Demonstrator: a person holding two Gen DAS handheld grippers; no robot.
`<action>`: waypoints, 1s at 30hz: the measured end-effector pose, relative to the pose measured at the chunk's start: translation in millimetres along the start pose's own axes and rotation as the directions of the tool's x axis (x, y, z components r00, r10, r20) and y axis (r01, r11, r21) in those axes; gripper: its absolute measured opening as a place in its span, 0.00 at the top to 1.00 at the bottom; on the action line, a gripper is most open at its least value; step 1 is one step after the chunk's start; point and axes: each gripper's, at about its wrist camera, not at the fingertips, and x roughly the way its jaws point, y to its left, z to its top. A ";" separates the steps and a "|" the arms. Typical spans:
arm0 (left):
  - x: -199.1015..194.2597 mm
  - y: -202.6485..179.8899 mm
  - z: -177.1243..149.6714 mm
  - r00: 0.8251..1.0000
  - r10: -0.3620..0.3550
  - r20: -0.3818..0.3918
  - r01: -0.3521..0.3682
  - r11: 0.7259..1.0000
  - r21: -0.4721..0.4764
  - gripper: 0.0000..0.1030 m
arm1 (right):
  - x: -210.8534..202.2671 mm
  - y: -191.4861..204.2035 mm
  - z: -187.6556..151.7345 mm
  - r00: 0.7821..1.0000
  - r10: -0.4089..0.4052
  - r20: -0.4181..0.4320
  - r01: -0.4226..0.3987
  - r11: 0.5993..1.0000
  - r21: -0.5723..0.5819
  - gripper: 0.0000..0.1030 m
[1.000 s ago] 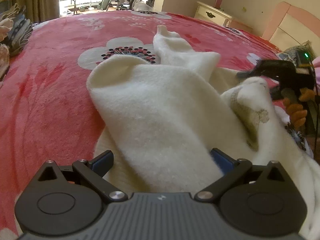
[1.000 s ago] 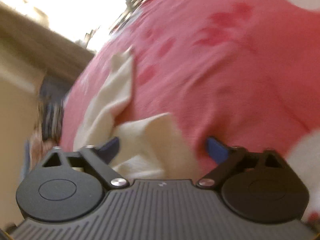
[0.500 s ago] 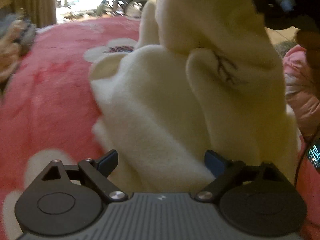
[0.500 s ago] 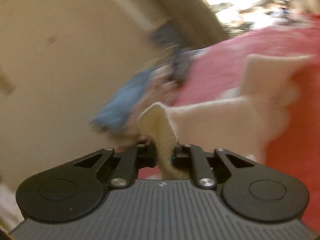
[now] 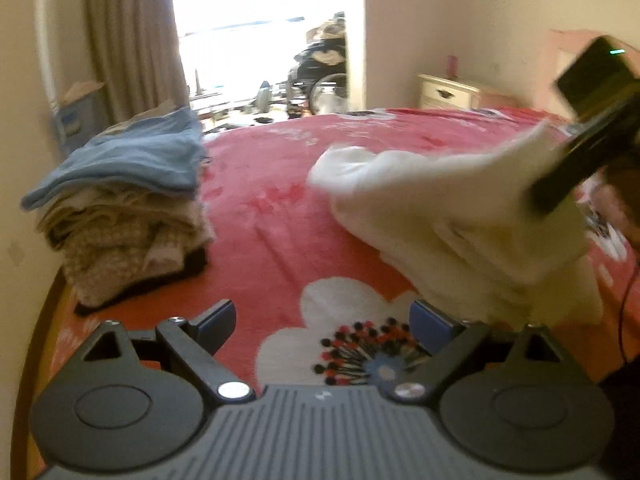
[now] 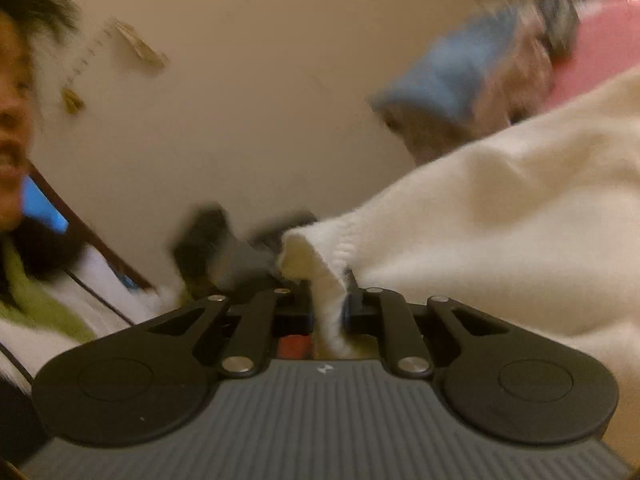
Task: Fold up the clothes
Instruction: 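Grasp the garment edge with the left tool near the right tool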
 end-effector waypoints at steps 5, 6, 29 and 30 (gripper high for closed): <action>29.7 -34.5 -6.8 0.998 -0.055 0.005 0.054 0.986 0.155 0.08 | -3.4 -25.3 -6.0 0.993 -0.117 -0.021 0.119 0.985 0.124 0.87; 35.9 -41.3 -7.9 0.998 -0.066 0.001 0.064 0.978 0.200 0.08 | -9.9 -18.1 -6.4 0.994 -0.113 -0.003 0.113 0.986 0.123 0.85; 73.3 -94.8 -27.4 0.977 -0.126 0.175 -0.043 0.683 0.729 0.10 | -95.2 45.5 -104.7 0.815 -0.576 0.055 0.579 0.809 -0.105 0.16; 72.6 -96.2 -29.2 0.974 -0.141 0.175 -0.041 0.656 0.754 0.10 | -86.3 51.2 -106.6 0.806 -0.591 0.024 0.586 0.791 -0.176 0.16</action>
